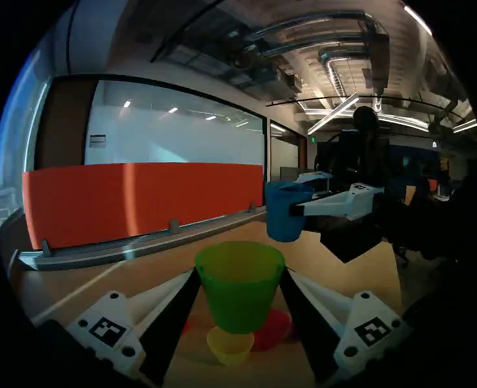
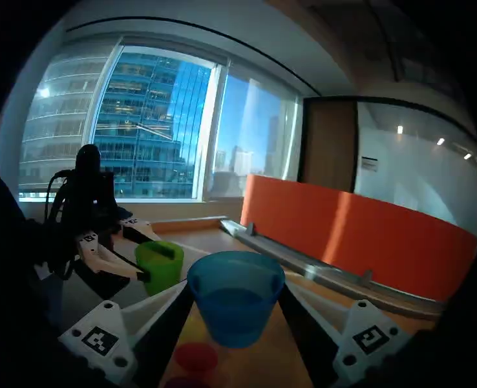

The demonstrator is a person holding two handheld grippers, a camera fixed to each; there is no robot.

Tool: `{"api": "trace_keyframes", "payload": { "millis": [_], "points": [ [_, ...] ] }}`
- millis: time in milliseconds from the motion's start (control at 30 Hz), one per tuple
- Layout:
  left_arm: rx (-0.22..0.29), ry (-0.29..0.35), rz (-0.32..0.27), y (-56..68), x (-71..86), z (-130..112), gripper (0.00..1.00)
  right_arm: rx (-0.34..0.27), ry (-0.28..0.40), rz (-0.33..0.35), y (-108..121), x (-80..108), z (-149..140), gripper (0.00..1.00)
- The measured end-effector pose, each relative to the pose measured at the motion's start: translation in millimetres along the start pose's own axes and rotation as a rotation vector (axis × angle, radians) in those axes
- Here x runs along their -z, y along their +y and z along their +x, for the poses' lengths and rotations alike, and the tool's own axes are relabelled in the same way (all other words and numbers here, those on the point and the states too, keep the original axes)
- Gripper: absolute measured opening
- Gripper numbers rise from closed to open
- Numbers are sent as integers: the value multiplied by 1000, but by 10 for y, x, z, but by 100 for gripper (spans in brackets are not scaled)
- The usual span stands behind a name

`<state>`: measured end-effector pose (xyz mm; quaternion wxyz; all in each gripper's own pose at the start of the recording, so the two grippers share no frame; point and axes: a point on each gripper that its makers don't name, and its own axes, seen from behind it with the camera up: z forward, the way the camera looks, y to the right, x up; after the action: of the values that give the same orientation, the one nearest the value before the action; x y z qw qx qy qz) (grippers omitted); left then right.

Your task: Pour water

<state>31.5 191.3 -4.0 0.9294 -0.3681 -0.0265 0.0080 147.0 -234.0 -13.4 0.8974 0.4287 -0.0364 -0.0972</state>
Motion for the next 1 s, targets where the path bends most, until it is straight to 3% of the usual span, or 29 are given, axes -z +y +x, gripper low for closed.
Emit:
{"api": "trace_keyframes", "payload": {
  "millis": [600,1000],
  "points": [
    [-13,-5,-25,155,-65,-17,87,114,44,41,-47,-154,312,90],
    [-17,5,-26,180,-88,-2,86,258,69,34,12,-222,546,90]
  ]
}}
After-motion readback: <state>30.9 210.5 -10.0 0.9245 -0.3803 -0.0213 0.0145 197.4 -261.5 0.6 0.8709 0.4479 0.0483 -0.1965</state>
